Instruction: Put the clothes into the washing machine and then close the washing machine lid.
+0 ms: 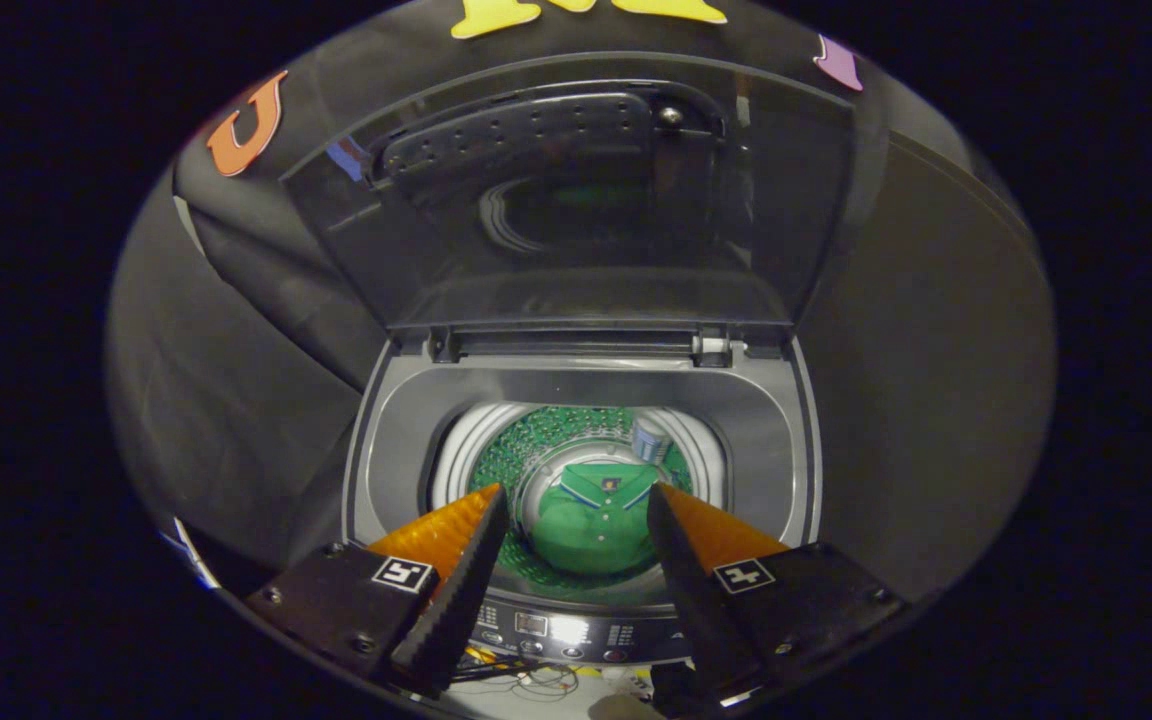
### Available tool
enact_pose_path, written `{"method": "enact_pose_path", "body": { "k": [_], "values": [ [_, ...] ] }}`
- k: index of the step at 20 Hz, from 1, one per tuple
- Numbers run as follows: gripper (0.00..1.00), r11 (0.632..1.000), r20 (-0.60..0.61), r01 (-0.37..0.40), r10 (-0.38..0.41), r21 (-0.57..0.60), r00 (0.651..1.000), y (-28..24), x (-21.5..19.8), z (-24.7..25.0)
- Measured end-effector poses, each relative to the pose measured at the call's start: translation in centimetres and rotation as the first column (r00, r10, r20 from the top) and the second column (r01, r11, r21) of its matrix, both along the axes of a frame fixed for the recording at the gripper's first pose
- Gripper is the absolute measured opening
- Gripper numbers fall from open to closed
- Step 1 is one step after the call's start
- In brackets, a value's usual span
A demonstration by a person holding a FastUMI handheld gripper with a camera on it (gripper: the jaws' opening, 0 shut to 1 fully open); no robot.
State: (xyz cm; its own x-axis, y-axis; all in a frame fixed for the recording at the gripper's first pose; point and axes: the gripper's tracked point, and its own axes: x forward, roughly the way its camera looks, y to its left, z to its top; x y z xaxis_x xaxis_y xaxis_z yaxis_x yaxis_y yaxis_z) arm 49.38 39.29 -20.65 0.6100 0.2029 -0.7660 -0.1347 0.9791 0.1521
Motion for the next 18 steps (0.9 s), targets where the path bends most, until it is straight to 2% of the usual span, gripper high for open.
{"method": "enact_pose_path", "body": {
  "k": [10,18],
  "values": [
    [0.88,0.999,0.141,-0.023,0.029,-0.041,0.990,-0.3,0.6,5.6],
    [0.88,0.999,0.338,-0.022,0.031,-0.031,0.941,0.3,2.7,14.7]
  ]
}}
